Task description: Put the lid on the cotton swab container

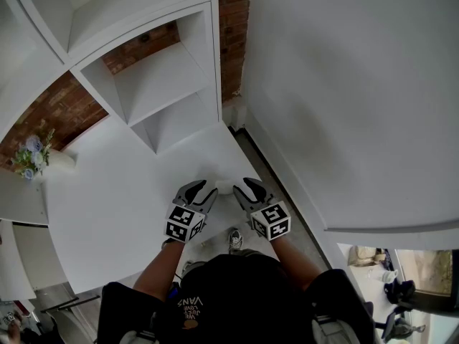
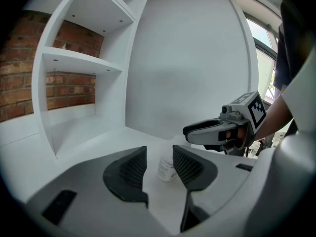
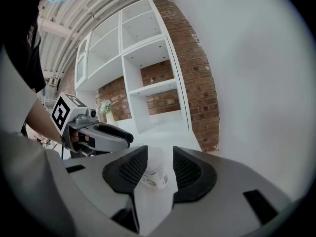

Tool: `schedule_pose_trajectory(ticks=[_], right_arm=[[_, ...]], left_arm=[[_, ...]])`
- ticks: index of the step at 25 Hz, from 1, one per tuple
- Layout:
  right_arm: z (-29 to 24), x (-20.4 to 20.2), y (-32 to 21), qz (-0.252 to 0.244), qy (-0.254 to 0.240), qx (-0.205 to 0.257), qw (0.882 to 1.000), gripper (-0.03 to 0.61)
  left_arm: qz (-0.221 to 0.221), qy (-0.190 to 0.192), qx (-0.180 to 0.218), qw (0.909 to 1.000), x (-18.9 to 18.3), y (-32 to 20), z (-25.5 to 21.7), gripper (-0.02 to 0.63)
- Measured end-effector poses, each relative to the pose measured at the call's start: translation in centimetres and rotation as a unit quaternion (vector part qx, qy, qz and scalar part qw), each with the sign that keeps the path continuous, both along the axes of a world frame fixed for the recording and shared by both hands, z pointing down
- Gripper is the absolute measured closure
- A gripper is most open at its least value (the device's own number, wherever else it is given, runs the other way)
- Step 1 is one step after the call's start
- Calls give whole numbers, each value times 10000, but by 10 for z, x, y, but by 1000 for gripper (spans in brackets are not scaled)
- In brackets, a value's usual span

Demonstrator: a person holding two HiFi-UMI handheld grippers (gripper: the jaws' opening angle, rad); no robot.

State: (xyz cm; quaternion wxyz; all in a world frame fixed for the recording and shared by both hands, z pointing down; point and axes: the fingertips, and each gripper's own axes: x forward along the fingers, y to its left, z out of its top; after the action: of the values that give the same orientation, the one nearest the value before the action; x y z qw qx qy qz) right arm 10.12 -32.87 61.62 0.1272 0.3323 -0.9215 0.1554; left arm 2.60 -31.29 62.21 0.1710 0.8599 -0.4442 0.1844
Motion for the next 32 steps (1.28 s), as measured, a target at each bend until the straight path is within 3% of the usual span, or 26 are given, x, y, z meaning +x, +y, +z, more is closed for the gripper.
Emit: schedule_pose_trajectory(ticks=[11,22,32], right_arm=[[-5,3,4,325,113,27,9994,442],[-22,2,30,702,139,207,9972,552],[-46,-9,72,1079,103,336,9935,575]], left_arm=[[-2,125,-2,9999,-7,4,-4,446],[149,130,51,9998,-20,36,-20,446],[258,163,226,9993,-44,82,-40,552]])
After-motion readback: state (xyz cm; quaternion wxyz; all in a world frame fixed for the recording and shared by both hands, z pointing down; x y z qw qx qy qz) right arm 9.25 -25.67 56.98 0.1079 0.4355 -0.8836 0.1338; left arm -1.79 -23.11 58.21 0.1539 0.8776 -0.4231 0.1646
